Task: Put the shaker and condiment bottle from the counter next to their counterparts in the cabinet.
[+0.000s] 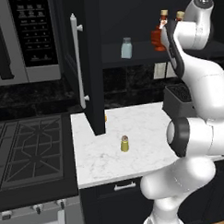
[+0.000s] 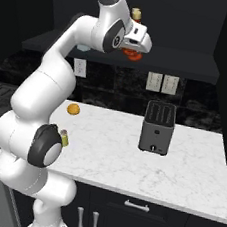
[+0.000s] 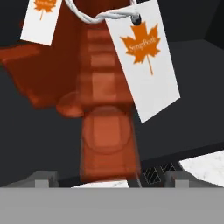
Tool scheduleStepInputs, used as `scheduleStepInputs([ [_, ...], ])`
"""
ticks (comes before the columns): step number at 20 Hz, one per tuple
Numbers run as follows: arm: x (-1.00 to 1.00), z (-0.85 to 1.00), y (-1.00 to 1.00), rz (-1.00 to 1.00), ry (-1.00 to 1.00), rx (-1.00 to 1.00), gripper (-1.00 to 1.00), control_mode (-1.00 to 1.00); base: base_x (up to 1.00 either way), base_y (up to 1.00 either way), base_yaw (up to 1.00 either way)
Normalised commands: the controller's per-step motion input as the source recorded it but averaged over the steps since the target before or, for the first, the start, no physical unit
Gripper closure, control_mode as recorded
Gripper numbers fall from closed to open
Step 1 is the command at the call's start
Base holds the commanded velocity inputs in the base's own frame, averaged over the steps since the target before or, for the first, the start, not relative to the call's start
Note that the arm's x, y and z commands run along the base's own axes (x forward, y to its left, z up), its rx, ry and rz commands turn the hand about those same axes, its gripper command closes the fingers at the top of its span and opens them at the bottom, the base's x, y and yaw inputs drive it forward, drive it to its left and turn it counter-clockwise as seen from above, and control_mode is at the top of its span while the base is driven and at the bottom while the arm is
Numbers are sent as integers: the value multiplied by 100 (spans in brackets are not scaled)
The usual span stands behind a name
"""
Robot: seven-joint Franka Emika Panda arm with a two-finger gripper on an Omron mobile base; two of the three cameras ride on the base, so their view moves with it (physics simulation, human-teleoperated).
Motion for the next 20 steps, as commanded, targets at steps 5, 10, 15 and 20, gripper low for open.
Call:
scheduleStepInputs([
  [5,-55,-4,0,0,0,0,-100,-100,0,0,0],
  [10,-42,0,0,0,0,0,-100,-100,0,0,0],
  [15,-40,0,6,0,0,0,-100,-100,0,0,0],
  [20,-41,0,12,0,0,0,-100,-100,0,0,0],
])
